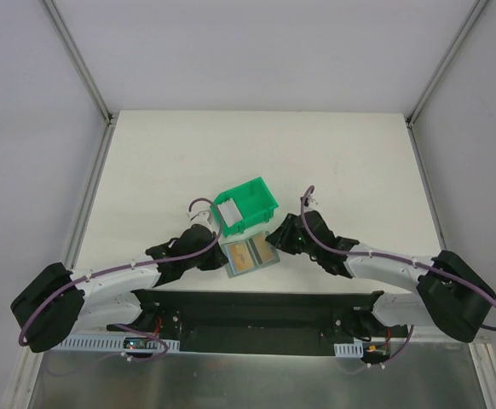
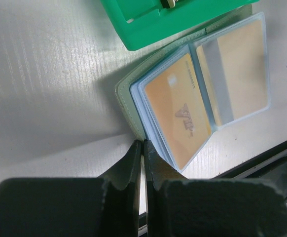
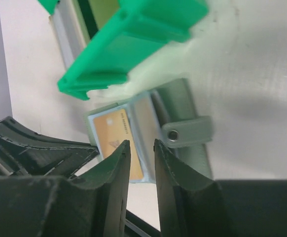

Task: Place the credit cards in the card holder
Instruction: Turn over the card slot in the card holder.

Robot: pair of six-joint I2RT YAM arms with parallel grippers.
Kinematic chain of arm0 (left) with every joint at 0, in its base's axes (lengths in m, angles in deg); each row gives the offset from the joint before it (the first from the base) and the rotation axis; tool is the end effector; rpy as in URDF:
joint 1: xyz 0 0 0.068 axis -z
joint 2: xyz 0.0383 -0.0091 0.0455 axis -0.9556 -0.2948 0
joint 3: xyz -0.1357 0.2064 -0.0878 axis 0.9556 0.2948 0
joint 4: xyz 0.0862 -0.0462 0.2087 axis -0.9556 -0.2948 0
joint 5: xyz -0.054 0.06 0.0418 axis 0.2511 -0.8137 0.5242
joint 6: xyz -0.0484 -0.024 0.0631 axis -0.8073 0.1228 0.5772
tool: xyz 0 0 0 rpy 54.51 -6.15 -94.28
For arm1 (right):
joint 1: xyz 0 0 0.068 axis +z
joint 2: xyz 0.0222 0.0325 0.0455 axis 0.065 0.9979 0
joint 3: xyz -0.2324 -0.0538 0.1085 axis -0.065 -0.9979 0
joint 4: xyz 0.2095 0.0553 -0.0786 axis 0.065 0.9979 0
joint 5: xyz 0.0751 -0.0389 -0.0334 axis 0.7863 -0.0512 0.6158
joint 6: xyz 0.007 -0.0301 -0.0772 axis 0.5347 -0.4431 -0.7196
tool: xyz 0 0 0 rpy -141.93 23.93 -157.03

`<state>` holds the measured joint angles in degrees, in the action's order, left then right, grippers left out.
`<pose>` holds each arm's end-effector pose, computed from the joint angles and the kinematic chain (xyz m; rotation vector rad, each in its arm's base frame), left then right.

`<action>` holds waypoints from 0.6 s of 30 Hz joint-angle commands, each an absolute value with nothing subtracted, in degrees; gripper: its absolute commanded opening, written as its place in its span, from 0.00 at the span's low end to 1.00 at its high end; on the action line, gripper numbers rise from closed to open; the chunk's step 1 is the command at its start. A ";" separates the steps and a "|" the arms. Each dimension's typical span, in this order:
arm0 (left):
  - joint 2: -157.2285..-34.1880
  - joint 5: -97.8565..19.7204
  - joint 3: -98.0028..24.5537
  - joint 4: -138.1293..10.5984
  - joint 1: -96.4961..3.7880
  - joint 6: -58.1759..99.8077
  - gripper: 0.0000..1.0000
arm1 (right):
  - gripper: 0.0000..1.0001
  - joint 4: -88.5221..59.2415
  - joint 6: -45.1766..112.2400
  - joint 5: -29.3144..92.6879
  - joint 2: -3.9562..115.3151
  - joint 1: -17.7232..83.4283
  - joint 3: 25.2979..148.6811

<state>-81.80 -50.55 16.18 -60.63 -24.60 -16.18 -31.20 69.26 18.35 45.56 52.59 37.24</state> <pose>0.1450 -0.1564 0.1498 -0.0397 2.3570 -0.8352 0.1747 0.1890 0.1739 -0.0571 2.1948 0.8469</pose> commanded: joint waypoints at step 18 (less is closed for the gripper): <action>-80.42 -50.58 14.35 -62.26 -25.13 -13.92 0.00 | 0.32 -11.47 61.00 9.56 53.88 54.70 49.94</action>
<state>-81.77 -50.55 15.22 -61.88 -24.60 -14.54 -20.06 63.51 17.70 57.86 54.60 48.20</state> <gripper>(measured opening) 0.006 0.315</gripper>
